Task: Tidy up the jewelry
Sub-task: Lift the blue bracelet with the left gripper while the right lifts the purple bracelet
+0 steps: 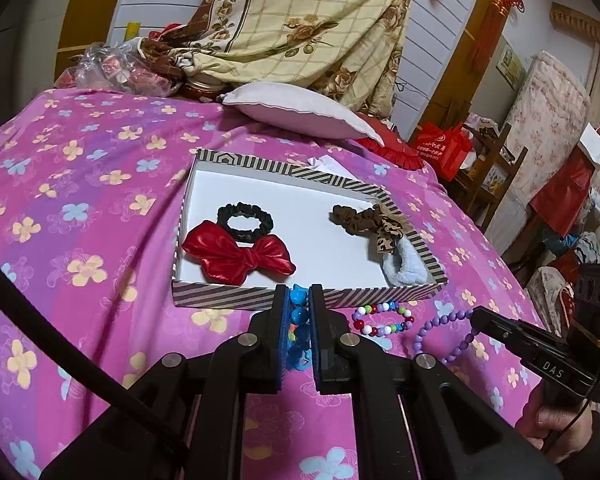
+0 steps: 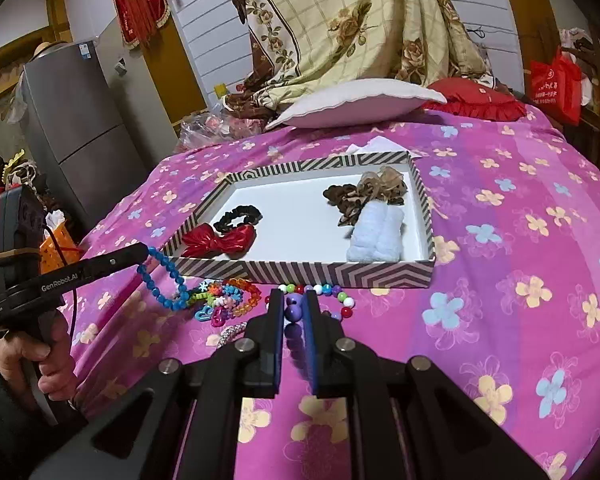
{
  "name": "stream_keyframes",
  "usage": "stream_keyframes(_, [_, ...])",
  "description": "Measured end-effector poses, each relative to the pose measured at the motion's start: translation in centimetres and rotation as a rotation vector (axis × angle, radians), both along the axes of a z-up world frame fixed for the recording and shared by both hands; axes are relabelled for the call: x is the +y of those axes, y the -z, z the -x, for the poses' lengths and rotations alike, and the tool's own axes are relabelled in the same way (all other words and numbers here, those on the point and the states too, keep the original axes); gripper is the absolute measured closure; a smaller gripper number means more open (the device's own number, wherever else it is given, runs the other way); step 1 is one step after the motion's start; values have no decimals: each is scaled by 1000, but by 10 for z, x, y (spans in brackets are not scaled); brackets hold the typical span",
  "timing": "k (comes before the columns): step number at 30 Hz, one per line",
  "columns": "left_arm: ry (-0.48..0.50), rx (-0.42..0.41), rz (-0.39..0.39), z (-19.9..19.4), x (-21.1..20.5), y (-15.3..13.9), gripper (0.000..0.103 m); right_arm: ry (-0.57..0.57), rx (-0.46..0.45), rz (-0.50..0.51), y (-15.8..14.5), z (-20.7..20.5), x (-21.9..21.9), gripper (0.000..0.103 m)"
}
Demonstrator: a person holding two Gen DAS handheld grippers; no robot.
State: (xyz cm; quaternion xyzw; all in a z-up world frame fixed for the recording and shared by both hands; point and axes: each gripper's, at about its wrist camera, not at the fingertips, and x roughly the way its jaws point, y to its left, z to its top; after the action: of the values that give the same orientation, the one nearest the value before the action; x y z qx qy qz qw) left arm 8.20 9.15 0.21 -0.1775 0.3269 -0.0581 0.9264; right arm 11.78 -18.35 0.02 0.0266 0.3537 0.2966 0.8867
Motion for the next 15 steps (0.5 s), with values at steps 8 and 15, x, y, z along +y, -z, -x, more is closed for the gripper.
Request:
stream_keyframes(8, [-4,2,-19,1,-1,0,103,20,11,34,4,-2,0,93])
stream_keyframes(15, [-8,2,-19,1,-1,0,103,19,3,37,3,-1,1,93])
